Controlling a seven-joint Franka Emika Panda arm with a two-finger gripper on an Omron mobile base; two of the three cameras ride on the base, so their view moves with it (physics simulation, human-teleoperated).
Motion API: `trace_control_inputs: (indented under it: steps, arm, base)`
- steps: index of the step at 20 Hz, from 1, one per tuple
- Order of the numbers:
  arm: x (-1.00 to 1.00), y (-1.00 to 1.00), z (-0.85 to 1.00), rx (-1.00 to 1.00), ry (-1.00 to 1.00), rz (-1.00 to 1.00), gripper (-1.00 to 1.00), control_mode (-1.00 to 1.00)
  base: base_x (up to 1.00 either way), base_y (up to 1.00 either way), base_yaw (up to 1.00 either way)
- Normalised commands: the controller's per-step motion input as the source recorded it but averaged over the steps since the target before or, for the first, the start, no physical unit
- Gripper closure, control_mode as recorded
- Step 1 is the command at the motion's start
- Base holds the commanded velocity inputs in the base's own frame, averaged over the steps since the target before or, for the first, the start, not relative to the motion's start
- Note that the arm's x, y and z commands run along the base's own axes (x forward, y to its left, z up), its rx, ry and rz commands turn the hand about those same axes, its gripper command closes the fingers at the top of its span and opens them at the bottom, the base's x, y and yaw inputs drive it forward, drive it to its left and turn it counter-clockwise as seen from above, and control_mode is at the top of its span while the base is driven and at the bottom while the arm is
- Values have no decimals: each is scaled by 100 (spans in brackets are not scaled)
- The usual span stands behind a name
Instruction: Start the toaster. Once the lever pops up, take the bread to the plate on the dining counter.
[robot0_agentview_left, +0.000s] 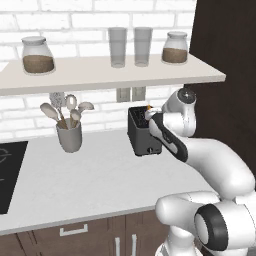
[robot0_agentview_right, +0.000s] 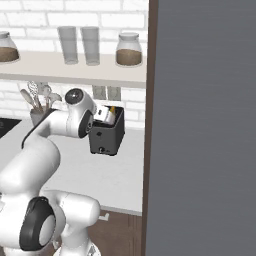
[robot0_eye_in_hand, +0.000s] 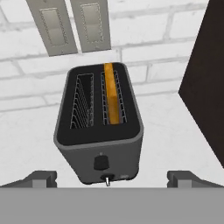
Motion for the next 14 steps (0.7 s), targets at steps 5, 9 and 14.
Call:
trace_control_inputs:
  steps: [5,9,14]
  arm:
    - [49,0,-29,0,2,0,-100,-100]
    - [46,-7,-22,0,0,0,-100,-100]
    - [38,-11,-22,0,1,0,-100,-100]
  base:
    - [0,0,0]
    - [0,0,0]
    - [0,0,0]
